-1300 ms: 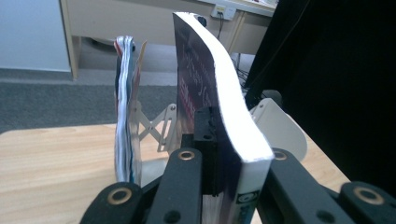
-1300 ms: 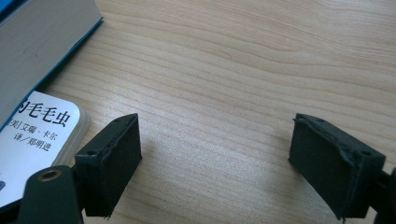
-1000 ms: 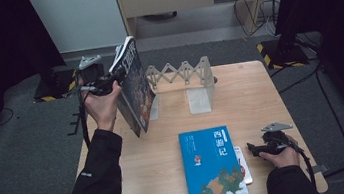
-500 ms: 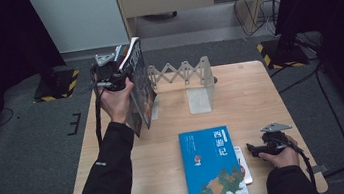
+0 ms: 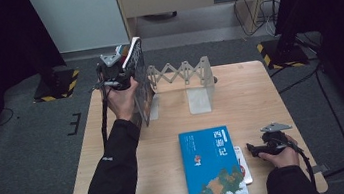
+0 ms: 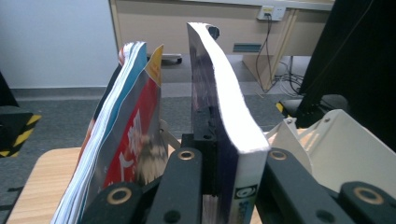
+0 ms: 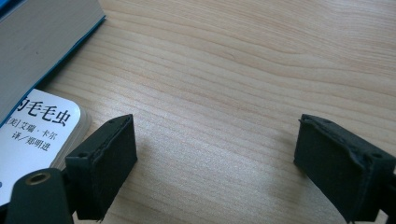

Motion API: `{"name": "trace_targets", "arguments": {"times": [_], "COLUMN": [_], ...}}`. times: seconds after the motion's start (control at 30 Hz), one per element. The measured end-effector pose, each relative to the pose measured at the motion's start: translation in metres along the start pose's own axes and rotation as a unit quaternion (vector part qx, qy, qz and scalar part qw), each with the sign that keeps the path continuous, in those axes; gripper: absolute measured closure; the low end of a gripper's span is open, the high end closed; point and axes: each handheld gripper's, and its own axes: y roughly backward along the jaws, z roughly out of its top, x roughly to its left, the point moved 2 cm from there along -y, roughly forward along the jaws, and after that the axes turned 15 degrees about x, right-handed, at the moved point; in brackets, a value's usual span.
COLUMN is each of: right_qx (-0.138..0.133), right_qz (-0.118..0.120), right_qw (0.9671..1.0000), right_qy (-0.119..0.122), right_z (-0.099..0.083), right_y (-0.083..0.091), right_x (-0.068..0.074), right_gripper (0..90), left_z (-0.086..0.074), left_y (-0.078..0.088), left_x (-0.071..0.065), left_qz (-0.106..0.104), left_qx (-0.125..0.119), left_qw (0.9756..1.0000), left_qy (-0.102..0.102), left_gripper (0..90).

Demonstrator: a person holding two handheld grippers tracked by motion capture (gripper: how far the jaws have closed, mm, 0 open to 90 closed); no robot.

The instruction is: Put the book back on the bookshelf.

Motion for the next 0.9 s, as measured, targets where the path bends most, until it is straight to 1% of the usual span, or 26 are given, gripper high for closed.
{"name": "trace_targets", "arguments": {"times": [0.03,0.07,0.13,0.3,0.4,0.53,0.57,0.7,0.8,0.9], "right_qx": [0.000,0.000,0.000,0.000,0.000,0.000,0.000,0.000,-0.001,0.000], "right_qz": [0.000,0.000,0.000,0.001,0.001,0.001,0.001,0.001,0.000,0.001], "right_qw": [1.0000,1.0000,1.0000,1.0000,1.0000,1.0000,1.0000,1.0000,1.0000,1.0000], "right_qy": [0.000,0.000,0.001,-0.001,-0.002,-0.002,-0.002,-0.001,0.001,-0.002], "right_z": [0.000,0.000,0.000,0.000,0.000,0.000,0.000,0.000,0.000,0.000], "right_y": [0.000,0.000,0.000,0.000,0.000,0.000,0.000,0.000,0.000,0.000], "right_x": [0.000,0.000,0.000,0.000,0.000,0.000,0.000,0.000,0.000,0.000], "right_gripper": [13.0,13.0,13.0,13.0,13.0,13.0,13.0,13.0,13.0,12.9], "left_z": [0.000,0.000,-0.001,-0.008,-0.009,-0.010,-0.011,-0.013,-0.015,-0.015], "left_y": [0.000,-0.003,-0.004,-0.012,-0.012,-0.012,-0.013,-0.016,-0.017,-0.017], "left_x": [0.000,0.001,0.002,0.007,0.007,0.006,0.005,0.003,0.000,0.001], "left_qz": [0.000,0.008,0.008,0.016,0.024,0.029,0.034,0.042,0.048,0.053], "left_qx": [0.000,0.000,-0.002,0.003,0.002,0.000,0.003,0.009,0.008,0.012], "left_qw": [1.0000,1.0000,0.9999,0.9998,0.9997,0.9996,0.9994,0.9990,0.9987,0.9983], "left_qy": [0.000,0.005,0.008,0.014,0.006,-0.001,-0.008,-0.011,-0.017,-0.020], "left_gripper": [82.3,82.3,82.3,82.3,82.2,82.2,82.2,82.2,82.1,82.1]}}
